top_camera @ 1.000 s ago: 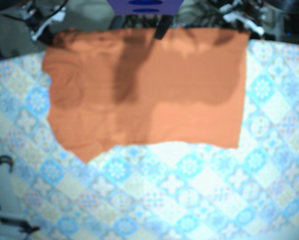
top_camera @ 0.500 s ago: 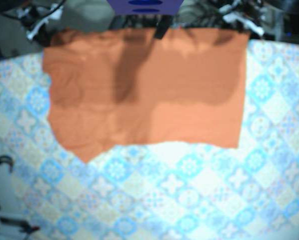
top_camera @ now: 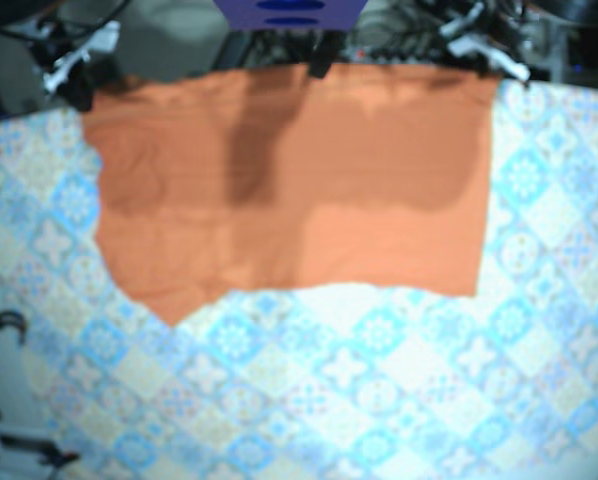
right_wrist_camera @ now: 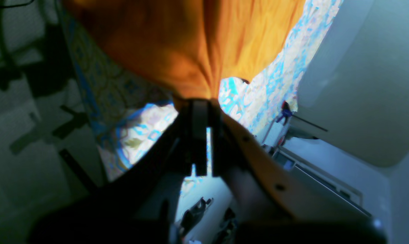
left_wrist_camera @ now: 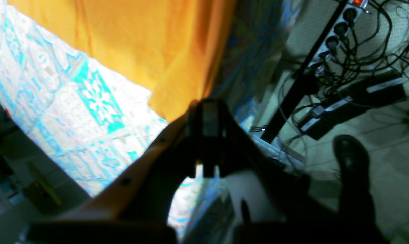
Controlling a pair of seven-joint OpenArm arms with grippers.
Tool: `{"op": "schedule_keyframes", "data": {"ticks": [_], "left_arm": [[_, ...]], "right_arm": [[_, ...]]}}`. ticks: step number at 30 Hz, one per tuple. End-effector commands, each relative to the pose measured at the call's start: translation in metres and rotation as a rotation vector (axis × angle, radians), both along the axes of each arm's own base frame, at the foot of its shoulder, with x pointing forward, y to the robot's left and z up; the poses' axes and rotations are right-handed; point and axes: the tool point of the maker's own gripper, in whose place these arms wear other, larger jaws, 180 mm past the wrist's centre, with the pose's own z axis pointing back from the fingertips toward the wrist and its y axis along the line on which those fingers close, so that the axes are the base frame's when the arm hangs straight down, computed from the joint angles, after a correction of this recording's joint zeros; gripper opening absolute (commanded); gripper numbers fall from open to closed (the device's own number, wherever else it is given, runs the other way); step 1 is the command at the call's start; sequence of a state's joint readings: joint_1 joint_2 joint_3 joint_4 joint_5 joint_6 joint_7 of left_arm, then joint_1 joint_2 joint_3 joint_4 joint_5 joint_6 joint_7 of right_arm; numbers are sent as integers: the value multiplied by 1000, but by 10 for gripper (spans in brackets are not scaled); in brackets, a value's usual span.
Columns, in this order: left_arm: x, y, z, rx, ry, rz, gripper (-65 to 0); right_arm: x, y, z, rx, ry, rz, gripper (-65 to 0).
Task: Fold the T-shirt properly
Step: 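Release the shirt and reposition both grippers over its shoulder corners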
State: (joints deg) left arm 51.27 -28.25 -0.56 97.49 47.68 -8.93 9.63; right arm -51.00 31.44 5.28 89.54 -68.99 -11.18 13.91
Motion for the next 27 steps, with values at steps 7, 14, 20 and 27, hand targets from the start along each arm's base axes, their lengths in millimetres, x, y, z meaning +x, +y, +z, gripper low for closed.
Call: {"op": "schedule_keyframes", "data": {"ticks": [7,14,20,27], "left_arm": [[24,5,9,15,-69,3,-650],[34,11,11,45,-85,26,-650],[52,13,15,49,-124,30,-650],[77,21,17,63,-171,46,-650]], "right_arm": [[35,-4,11,-10,-63,-10,-650],[56,-3,14,-5,-89,-19,-650],[70,-1,10,15,-85,-52,-650],[90,21,3,53,-76,-27,-650]]}}
